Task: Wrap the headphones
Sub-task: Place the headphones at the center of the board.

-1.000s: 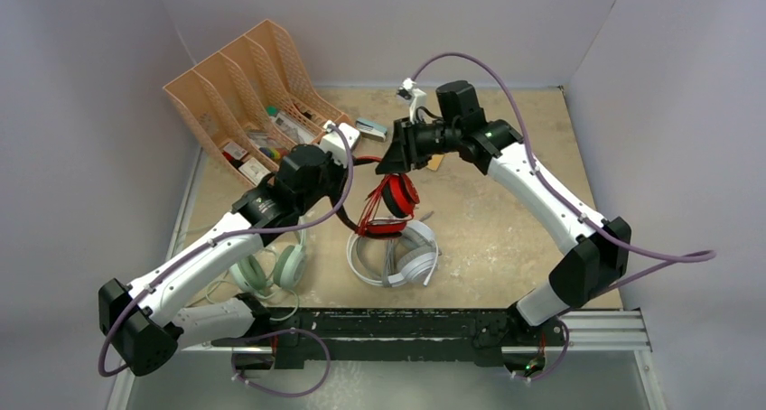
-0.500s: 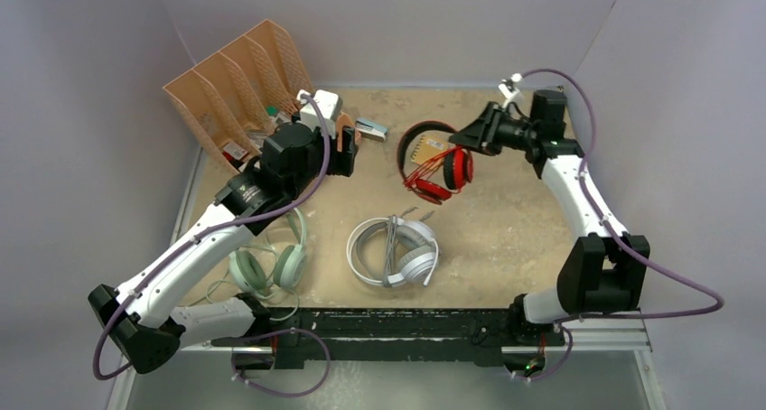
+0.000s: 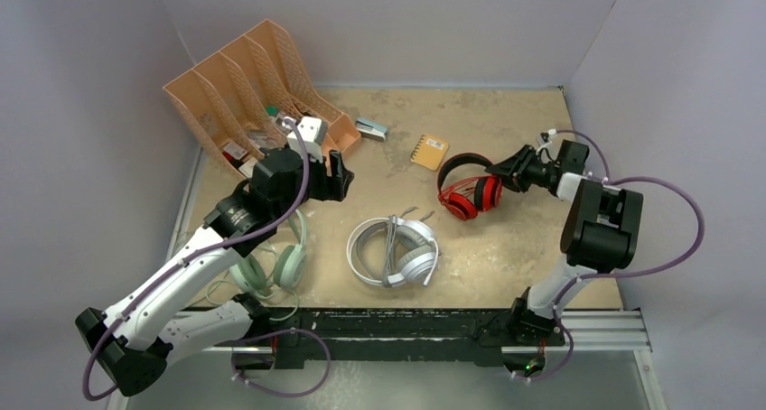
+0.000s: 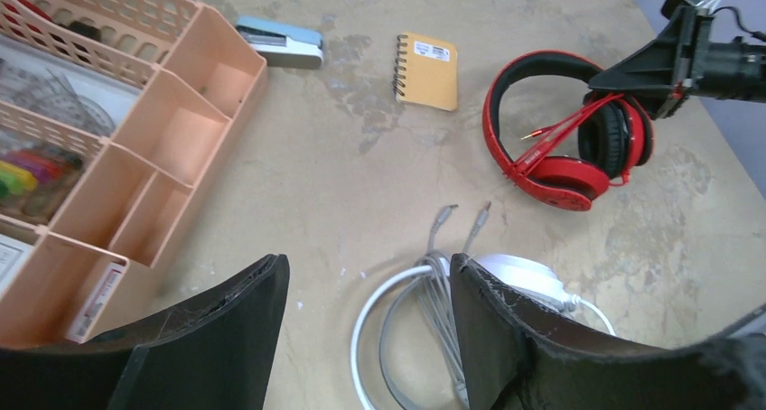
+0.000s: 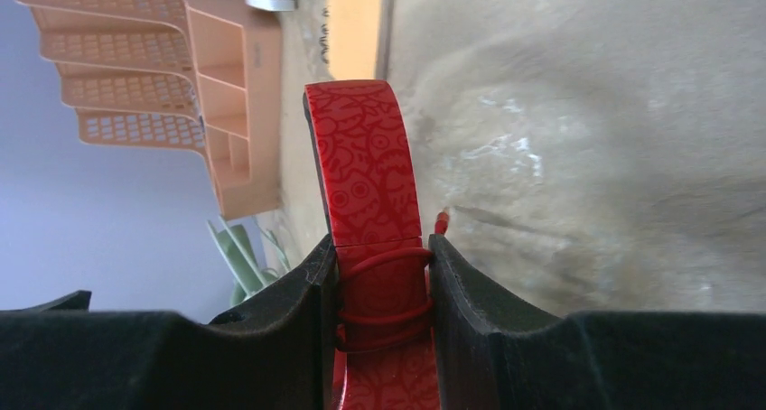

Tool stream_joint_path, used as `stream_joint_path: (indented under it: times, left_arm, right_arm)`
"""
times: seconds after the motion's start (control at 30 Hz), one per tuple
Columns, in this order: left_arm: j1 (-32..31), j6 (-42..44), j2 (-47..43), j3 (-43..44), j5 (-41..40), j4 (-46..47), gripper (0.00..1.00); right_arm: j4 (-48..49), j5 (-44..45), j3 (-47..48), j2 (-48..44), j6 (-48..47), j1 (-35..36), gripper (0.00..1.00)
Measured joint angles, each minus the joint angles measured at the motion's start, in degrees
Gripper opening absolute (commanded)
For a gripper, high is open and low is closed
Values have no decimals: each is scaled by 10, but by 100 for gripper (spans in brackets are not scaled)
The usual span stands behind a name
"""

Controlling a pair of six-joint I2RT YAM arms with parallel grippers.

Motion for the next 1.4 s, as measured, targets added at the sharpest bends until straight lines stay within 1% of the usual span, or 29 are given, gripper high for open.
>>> stream_joint_path:
  times: [0.13,0.23,0.37,0.43,0.5,0.6,0.73,0.77,0.93,1.07,1.27,1.33,1.4]
  left_arm:
    - [0,-15,-15,-18,19,0,62]
    - [0,-20,-37,-29,23,-2,63]
    - [0,-40,-59,-30,4,-13,61]
    - [0,-53,-60,-33,-13,-17,61]
    - [0,-68,-60,-41,-27,-24,62]
    - [1,-87,-60,-52,-43,-43,62]
    - [2,-103,-61,-53,-63,-70,63]
    - [2,-105,-61,-53,-68,-76,63]
    - [8,-117,-54,-45,-92,-116,66]
    - [9,-132,-52,-26,-120,-145,65]
    - [11,-161,-65,-6,-151,-176,65]
    - [12,-165,-71,7,-160,-189,66]
    - [12,-166,-77,30,-169,-199,66]
  right_arm:
    - [9,-1,0,34,-31,-19,1]
    - [23,-8,-2,49,-46,-35,9]
    - [30,-5,-4,61,-67,-45,31]
    - [29,5,-4,66,-75,-46,50]
    - [24,18,-4,69,-81,-46,67]
    - [13,47,-4,69,-96,-45,79]
    - [-6,64,-3,51,-101,-45,97]
    - [-13,76,-2,43,-104,-45,99]
    - [-68,153,2,-5,-122,-45,99]
    - [-113,226,14,-58,-128,-45,99]
    - [-135,315,23,-151,-125,-42,99]
    - [-146,333,33,-178,-125,-31,99]
    - [-152,350,49,-200,-125,-3,99]
